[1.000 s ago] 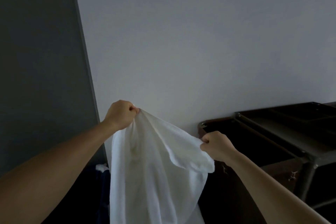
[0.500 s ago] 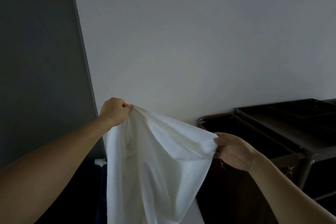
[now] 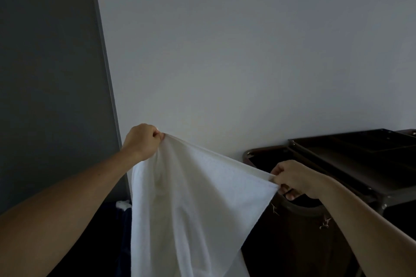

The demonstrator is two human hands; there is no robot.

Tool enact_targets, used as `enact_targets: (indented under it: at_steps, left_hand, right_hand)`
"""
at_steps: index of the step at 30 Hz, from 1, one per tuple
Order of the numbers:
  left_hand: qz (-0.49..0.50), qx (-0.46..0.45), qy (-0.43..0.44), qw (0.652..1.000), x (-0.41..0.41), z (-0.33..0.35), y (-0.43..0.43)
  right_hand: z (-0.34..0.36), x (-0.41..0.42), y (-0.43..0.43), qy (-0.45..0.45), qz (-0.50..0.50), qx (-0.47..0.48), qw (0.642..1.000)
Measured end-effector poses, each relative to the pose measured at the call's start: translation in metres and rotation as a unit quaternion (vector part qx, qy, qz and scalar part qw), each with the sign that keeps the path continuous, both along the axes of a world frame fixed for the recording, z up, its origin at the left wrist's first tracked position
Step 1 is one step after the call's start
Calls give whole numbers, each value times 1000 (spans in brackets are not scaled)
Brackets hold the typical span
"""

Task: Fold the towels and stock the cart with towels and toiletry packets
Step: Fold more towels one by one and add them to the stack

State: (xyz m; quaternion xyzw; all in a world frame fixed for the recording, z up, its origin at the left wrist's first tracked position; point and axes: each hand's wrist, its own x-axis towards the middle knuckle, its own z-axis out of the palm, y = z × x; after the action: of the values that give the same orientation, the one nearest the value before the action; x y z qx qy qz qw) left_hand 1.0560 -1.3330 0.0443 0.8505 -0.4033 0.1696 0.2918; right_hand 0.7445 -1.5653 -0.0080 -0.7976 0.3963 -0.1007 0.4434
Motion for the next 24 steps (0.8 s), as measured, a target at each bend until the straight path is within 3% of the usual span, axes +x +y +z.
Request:
enact_targets:
  at_steps: [2, 6, 9, 13, 15, 17, 20, 22, 24]
  left_hand:
    - [3, -3, -2, 1000, 2, -2, 3]
    - [21, 0, 14, 1000, 5, -4, 4]
    - [17, 1, 12, 1000, 7, -5, 4]
    - [13, 8, 10, 1000, 4, -5, 0]
    - [15, 10, 13, 1000, 3, -5, -1]
    - [22, 9, 21, 1000, 7, -6, 1]
    - [21, 9, 28, 999, 12, -8, 3]
    - [19, 13, 26, 999, 14, -9, 3]
    - [12, 13, 35, 999, 16, -10, 1]
  right_hand:
    - [6, -9, -1, -43, 86, 14, 995]
    - [9, -11, 19, -80, 159, -131, 975]
    - [7, -9, 34, -47, 205, -181, 961]
    - [13, -15, 40, 53, 230, -183, 954]
    - [12, -18, 38, 59, 221, -179, 957]
    - [9, -21, 34, 32, 215, -169, 961]
    - [6, -23, 22, -23, 160, -232, 959]
    - [7, -20, 14, -115, 95, -234, 961]
    - [6, -16, 8, -220, 49, -166, 960]
